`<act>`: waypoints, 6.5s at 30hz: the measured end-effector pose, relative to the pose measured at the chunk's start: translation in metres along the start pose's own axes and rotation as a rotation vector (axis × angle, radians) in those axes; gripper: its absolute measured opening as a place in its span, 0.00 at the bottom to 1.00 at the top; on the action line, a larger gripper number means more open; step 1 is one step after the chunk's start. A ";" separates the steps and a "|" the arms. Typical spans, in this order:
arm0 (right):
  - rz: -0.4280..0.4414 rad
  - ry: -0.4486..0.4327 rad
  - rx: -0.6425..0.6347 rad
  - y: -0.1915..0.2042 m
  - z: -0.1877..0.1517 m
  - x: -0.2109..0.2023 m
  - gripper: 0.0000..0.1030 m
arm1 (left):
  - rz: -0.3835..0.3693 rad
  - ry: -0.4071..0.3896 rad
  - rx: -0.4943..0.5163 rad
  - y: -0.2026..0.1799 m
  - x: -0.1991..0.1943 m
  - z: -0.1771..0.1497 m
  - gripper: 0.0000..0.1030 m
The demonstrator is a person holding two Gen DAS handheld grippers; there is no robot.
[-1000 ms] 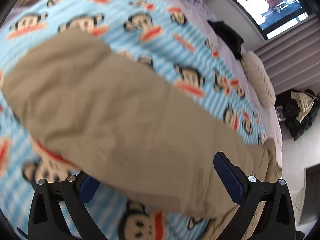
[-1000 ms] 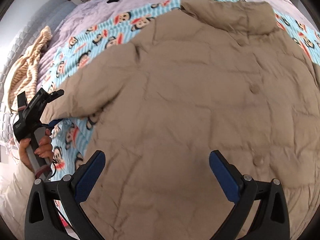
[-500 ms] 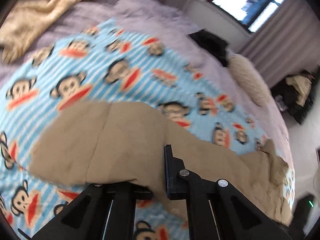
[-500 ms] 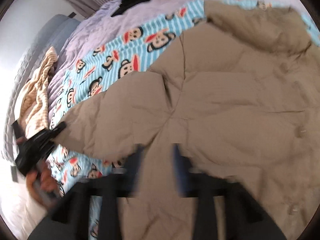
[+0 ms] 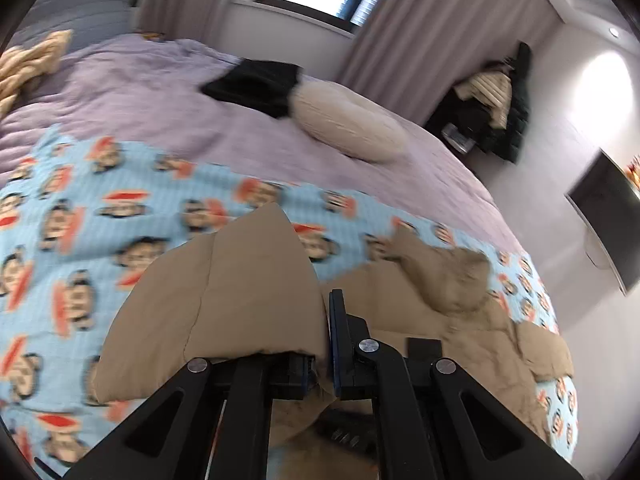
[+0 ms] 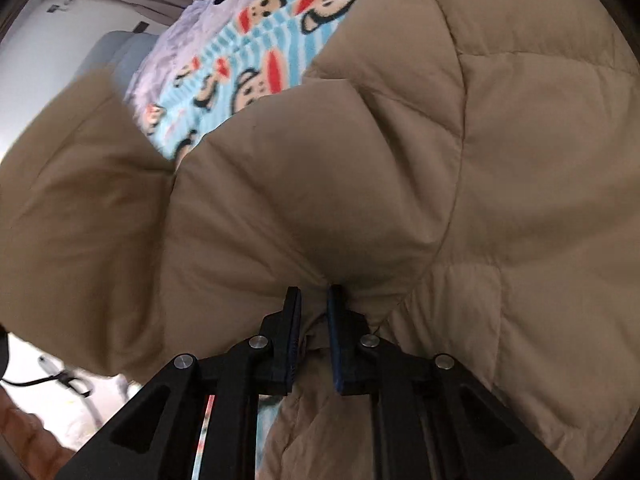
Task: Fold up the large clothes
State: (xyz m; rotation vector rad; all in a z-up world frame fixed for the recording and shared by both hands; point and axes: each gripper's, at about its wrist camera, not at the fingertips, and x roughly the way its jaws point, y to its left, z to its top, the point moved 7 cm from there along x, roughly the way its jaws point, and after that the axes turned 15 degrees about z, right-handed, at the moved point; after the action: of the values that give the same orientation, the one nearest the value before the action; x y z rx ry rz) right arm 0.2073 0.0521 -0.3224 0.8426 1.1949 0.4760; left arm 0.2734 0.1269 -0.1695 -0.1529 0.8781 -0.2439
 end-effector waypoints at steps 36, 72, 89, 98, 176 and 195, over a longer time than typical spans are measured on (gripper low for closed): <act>-0.574 -0.096 -0.654 0.023 -0.036 -0.182 0.72 | 0.419 0.198 0.184 0.009 0.012 -0.148 0.87; -0.142 -0.469 0.281 -0.163 0.014 -0.280 0.42 | 0.021 0.412 -0.166 0.010 0.126 -0.074 0.29; -0.385 -0.431 0.174 -0.149 -0.003 -0.303 0.38 | 0.443 0.196 0.152 0.013 0.085 -0.072 0.16; -0.413 -0.407 -0.033 -0.113 -0.004 -0.308 0.22 | 0.370 0.238 0.225 -0.022 0.067 -0.101 0.16; 0.335 -0.999 0.747 -0.415 -0.018 -0.645 0.07 | 0.337 0.389 0.424 -0.383 0.071 -0.184 1.00; 0.298 -0.771 0.226 -0.224 0.079 -0.565 0.06 | 0.349 0.309 0.341 -0.286 0.049 -0.141 1.00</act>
State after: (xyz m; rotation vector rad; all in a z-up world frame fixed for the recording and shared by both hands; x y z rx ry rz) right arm 0.0761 -0.5180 -0.1413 1.2603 0.4126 0.2119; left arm 0.1520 -0.1659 -0.2288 0.3621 1.1373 -0.0873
